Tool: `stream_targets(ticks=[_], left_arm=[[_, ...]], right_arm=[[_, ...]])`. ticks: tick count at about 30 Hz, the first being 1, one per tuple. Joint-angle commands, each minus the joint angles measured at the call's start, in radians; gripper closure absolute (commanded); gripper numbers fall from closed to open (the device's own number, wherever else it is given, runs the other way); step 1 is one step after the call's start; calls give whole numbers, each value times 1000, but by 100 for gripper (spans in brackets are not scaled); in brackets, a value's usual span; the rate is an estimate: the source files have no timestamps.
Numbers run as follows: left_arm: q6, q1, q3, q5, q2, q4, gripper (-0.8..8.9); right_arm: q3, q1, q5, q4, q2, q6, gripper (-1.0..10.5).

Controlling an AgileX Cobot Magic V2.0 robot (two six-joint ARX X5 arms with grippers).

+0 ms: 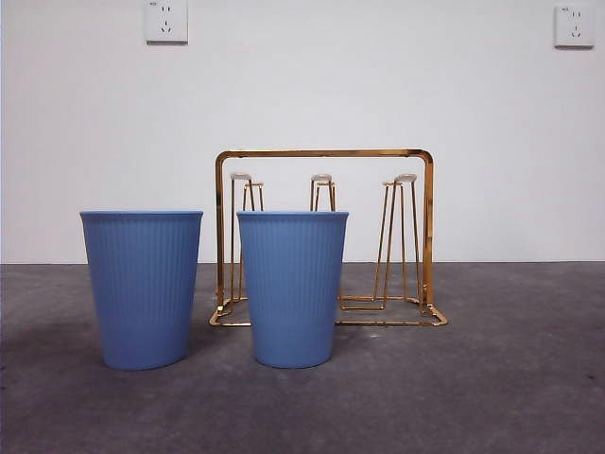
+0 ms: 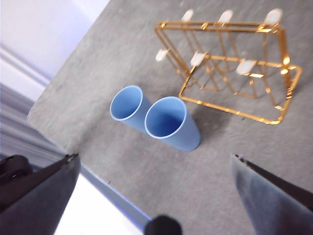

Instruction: Pick up cup 1,put cup 1 in the cup rack,pick up cup 2,put cup 2 in the cup rack

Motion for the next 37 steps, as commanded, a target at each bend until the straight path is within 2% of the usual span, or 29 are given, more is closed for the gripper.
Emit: stream_targets(ticks=[1,9,16,26,29,34,37], left_arm=[[-7,-10,3,4,5,13,212],[-13,-13,2,5,17,34,212],[-29,-28,3,4,22,44,217],[-34,-32,3,5,22,44,217],[-41,-32,3,5,22,44,217],[-51,-32,2,4,23,45,217],[-55,-32,2,4,24,45,217]], right_arm=[[4,76,42,41,71,46,415],[26,333,282,187,319,147,415],[136,472,484,194,554,167,415],[197,551,612,197,771,187,427],[197,552,629,205,813,200,532],[197,552,628,214,856,203,562],[197,552,628,221,873,202,748]])
